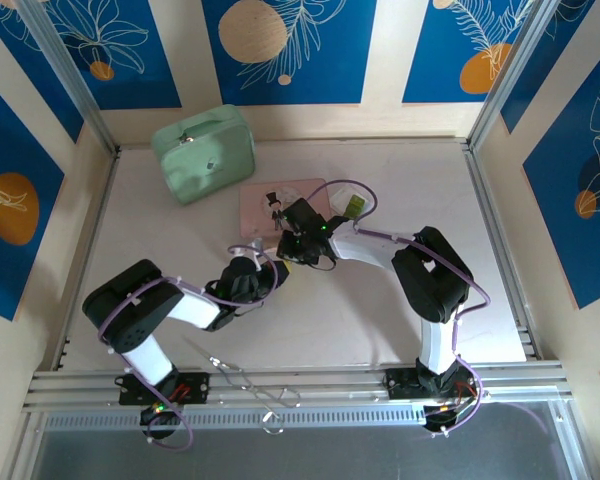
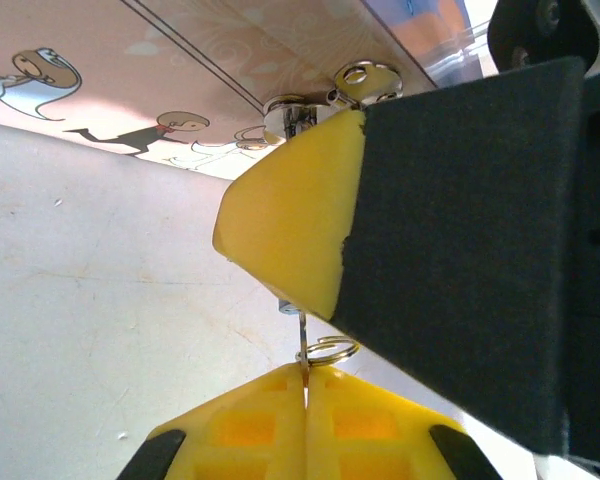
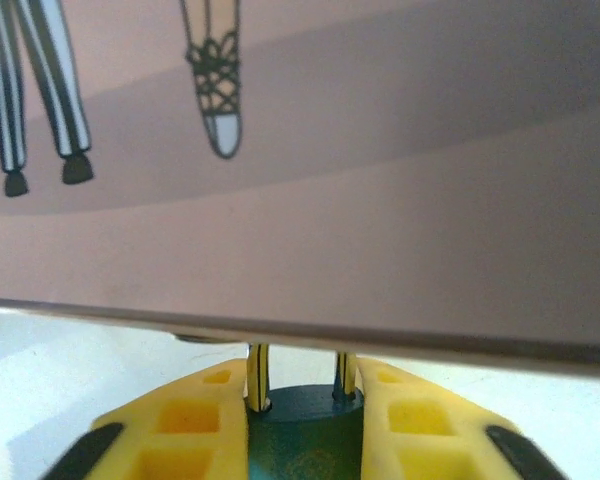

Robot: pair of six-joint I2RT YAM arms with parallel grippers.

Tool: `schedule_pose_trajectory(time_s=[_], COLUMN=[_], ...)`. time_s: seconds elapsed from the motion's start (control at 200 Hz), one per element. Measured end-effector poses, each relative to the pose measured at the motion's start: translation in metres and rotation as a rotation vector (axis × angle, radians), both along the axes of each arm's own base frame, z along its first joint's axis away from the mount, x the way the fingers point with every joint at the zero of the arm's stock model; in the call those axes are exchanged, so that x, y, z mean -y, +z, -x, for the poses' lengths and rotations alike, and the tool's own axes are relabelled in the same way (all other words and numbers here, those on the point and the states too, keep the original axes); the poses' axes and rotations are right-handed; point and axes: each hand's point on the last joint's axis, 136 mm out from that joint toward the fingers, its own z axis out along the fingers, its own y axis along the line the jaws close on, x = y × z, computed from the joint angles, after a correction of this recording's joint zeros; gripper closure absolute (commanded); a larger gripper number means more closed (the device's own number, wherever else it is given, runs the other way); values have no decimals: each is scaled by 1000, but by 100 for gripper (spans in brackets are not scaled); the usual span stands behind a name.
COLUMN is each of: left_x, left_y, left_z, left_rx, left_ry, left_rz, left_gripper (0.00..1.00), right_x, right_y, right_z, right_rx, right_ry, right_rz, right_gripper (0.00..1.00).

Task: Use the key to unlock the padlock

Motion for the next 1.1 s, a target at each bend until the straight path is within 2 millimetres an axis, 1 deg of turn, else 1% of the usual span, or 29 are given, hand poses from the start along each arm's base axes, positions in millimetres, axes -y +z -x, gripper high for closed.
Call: schedule_pose_trajectory(time_s=[0.065, 0.075, 0.115, 0.15, 0.185, 0.245, 0.25, 0.255, 0.265, 0.285, 0.31, 0.365, 0.485, 0.59, 0.715, 0.855, 1.1], left_x=[0, 0, 0, 0, -1, -4, -5, -5, -5, -6, -7, -10, -14, -13, -11, -11, -4], left_y=[0, 0, -1, -2, -3, -9, -9, -10, -10, -11, -11, -10, 3, 11, 9, -1, 1], left_z=[0, 0, 0, 1, 0, 2, 2, 2, 2, 2, 3, 5, 5, 3, 3, 2, -2], left_rx=[-2, -2, -4, -5, -6, -25, -26, -25, -23, -31, -35, -34, -14, 4, 1, -17, -8], left_ry=[-2, -2, -5, -6, -5, -1, 1, 0, -4, 1, 1, 2, 8, 1, -3, -3, -25], left_rz=[0, 0, -1, -6, -12, -31, -35, -38, -43, -46, -52, -69, -81, -85, -89, -104, -120], left_gripper=[100, 99, 89, 78, 65, 50, 50, 46, 43, 40, 38, 40, 53, 58, 63, 67, 81], right_x=[0, 0, 1, 1, 1, 2, 3, 3, 3, 3, 4, 4, 4, 3, 3, 2, 1], right_y=[0, 0, 0, 0, 0, -1, -1, -1, -1, -1, -2, -1, 3, 7, 6, 5, 3], right_z=[0, 0, 0, 1, 1, 2, 1, 1, 2, 2, 3, 3, 3, 3, 3, 6, 5], right_rx=[1, 1, -1, -3, -6, -9, -9, -9, -10, -13, -18, -22, -34, -43, -61, -81, -96], right_ry=[2, 2, 2, 2, 1, -2, -4, -4, -5, -8, -10, -12, -15, -16, -24, -27, -47], right_rz=[3, 4, 5, 7, 9, 15, 16, 16, 16, 17, 20, 21, 30, 37, 46, 53, 61], right_gripper=[100, 100, 100, 100, 100, 100, 100, 100, 100, 100, 100, 100, 100, 100, 100, 100, 100])
